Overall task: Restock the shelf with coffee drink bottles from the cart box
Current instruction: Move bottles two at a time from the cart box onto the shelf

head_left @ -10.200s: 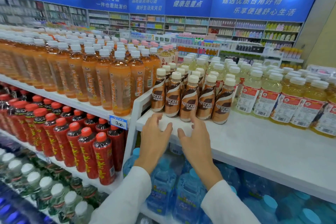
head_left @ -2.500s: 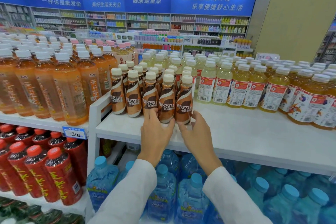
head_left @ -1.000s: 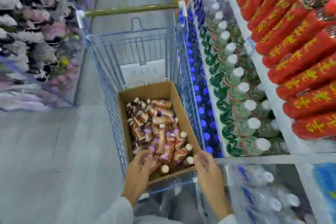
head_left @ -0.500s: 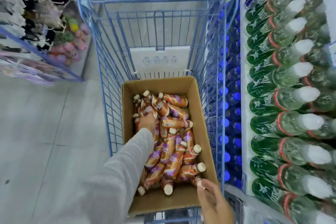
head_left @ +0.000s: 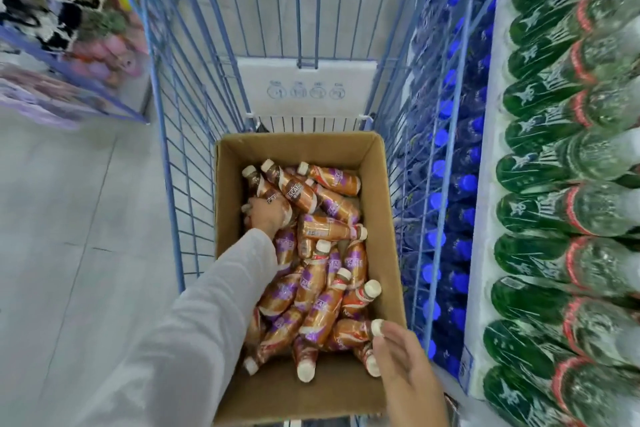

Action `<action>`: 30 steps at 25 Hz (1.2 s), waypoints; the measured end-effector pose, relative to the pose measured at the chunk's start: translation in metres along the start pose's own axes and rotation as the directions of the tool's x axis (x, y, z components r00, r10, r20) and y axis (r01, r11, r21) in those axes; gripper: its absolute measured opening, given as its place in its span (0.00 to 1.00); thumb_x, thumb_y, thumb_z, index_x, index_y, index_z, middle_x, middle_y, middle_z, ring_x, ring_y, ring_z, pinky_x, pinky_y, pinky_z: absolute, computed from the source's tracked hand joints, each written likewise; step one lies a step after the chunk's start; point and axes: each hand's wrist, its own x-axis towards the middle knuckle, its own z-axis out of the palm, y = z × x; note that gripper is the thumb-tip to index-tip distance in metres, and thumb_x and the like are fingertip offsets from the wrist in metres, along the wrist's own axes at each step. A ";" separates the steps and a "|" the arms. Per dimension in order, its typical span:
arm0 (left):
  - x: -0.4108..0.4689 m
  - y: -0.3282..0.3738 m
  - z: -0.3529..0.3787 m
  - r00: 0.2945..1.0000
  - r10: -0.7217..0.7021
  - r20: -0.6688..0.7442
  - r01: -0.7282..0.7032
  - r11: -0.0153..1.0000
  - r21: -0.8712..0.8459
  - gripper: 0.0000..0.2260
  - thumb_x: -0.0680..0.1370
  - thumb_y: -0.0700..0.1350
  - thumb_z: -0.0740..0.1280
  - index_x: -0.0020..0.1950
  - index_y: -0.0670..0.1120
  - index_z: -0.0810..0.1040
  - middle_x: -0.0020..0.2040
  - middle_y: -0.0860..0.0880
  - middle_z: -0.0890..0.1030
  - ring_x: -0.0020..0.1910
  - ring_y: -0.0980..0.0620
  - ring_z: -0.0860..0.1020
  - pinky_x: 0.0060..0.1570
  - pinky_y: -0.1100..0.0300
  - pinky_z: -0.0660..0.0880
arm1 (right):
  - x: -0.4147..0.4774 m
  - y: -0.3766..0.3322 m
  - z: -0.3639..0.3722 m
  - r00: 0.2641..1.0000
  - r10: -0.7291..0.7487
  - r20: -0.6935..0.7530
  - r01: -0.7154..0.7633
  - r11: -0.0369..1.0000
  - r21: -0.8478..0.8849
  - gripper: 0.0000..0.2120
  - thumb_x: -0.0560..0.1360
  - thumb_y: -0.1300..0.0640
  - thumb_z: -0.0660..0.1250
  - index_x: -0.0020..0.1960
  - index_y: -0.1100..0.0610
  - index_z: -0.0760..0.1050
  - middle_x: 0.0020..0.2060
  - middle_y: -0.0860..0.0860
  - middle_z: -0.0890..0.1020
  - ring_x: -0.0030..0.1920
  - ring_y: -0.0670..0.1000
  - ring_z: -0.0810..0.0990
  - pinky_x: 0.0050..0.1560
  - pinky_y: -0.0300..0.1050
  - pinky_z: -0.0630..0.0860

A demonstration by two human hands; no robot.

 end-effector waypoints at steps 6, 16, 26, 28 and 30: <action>-0.058 -0.043 -0.035 0.973 0.194 0.127 -0.171 0.970 -0.174 0.33 0.80 0.57 0.67 0.79 0.48 0.56 0.71 0.41 0.73 0.71 0.40 0.72 0.71 0.41 0.70 | 0.062 -0.040 0.040 0.976 -0.153 0.154 0.192 0.940 -0.284 0.12 0.81 0.40 0.62 0.64 0.38 0.73 0.60 0.36 0.78 0.59 0.38 0.76 0.59 0.41 0.74; -0.171 -0.121 -0.109 0.971 0.109 0.213 0.035 0.816 -0.576 0.17 0.73 0.59 0.71 0.59 0.72 0.73 0.62 0.55 0.78 0.58 0.50 0.81 0.40 0.61 0.82 | 0.232 -0.130 0.175 0.904 -0.231 0.361 0.422 0.622 -0.660 0.29 0.78 0.44 0.67 0.75 0.52 0.65 0.70 0.56 0.74 0.68 0.62 0.74 0.68 0.58 0.72; -0.190 -0.122 -0.140 0.965 0.217 0.146 -0.074 0.761 -0.645 0.19 0.67 0.56 0.75 0.55 0.71 0.77 0.50 0.59 0.84 0.50 0.55 0.85 0.39 0.62 0.82 | 0.231 -0.112 0.178 0.858 -0.412 0.306 0.506 0.580 -0.639 0.36 0.76 0.44 0.72 0.76 0.58 0.62 0.74 0.58 0.65 0.73 0.62 0.67 0.71 0.58 0.67; -0.199 -0.112 -0.145 0.953 0.255 0.165 -0.096 0.768 -0.634 0.17 0.69 0.57 0.76 0.53 0.73 0.76 0.48 0.62 0.83 0.48 0.59 0.84 0.38 0.63 0.82 | 0.188 -0.114 0.145 0.870 -0.416 0.264 0.492 0.765 -0.416 0.37 0.73 0.42 0.75 0.74 0.56 0.64 0.69 0.55 0.69 0.69 0.58 0.71 0.70 0.56 0.70; -0.212 -0.101 -0.149 0.933 0.299 0.199 -0.121 0.783 -0.610 0.14 0.72 0.57 0.71 0.54 0.74 0.76 0.51 0.61 0.83 0.50 0.56 0.85 0.44 0.56 0.84 | 0.131 -0.112 0.108 0.892 -0.397 0.217 0.437 0.880 -0.188 0.36 0.69 0.38 0.77 0.69 0.49 0.64 0.63 0.49 0.73 0.62 0.51 0.76 0.63 0.51 0.75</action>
